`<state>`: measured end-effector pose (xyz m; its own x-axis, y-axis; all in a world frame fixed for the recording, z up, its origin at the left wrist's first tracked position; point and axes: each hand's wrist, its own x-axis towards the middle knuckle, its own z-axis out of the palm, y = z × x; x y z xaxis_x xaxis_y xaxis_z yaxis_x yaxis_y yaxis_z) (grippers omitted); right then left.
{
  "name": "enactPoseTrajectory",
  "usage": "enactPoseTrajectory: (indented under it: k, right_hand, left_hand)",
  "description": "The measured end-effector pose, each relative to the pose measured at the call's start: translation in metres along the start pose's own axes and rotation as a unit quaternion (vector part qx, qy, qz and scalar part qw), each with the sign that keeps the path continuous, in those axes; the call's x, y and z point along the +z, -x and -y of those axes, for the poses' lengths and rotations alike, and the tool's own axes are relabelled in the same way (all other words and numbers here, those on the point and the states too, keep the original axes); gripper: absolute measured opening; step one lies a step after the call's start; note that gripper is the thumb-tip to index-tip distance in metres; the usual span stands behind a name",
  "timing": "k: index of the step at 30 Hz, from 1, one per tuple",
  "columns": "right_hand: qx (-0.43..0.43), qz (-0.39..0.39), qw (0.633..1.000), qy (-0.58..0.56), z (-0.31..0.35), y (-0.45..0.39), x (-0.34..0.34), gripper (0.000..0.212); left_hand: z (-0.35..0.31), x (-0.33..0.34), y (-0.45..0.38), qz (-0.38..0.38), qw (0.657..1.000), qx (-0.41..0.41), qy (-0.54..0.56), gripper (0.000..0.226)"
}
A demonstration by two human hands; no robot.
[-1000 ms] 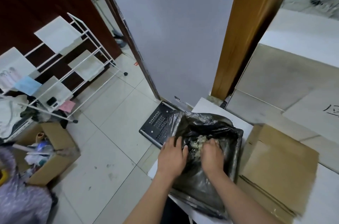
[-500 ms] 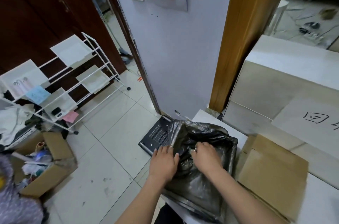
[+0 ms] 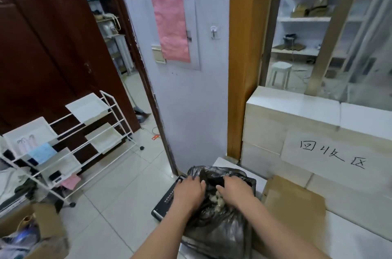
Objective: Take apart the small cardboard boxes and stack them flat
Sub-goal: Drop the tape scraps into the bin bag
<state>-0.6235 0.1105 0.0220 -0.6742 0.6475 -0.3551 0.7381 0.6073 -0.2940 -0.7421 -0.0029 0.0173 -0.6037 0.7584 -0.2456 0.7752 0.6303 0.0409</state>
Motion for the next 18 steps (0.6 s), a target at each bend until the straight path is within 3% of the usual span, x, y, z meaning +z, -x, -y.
enactPoseTrajectory:
  k: [10, 13, 18]
  right_hand:
    - [0.067, -0.113, 0.989, 0.067, -0.002, 0.093, -0.05, 0.044]
    - [0.074, -0.107, 0.986, 0.102, -0.01, 0.141, -0.048, 0.038]
    - [0.168, -0.075, 0.979, 0.086, -0.062, 0.217, -0.031, 0.034]
  left_hand:
    - [-0.031, -0.048, 0.052, -0.045, 0.993, 0.104, -0.017, 0.051]
    - [-0.048, -0.049, 0.078, -0.045, 0.987, 0.151, -0.023, 0.046]
    - [-0.103, -0.028, 0.134, -0.017, 0.975, 0.223, -0.002, 0.05]
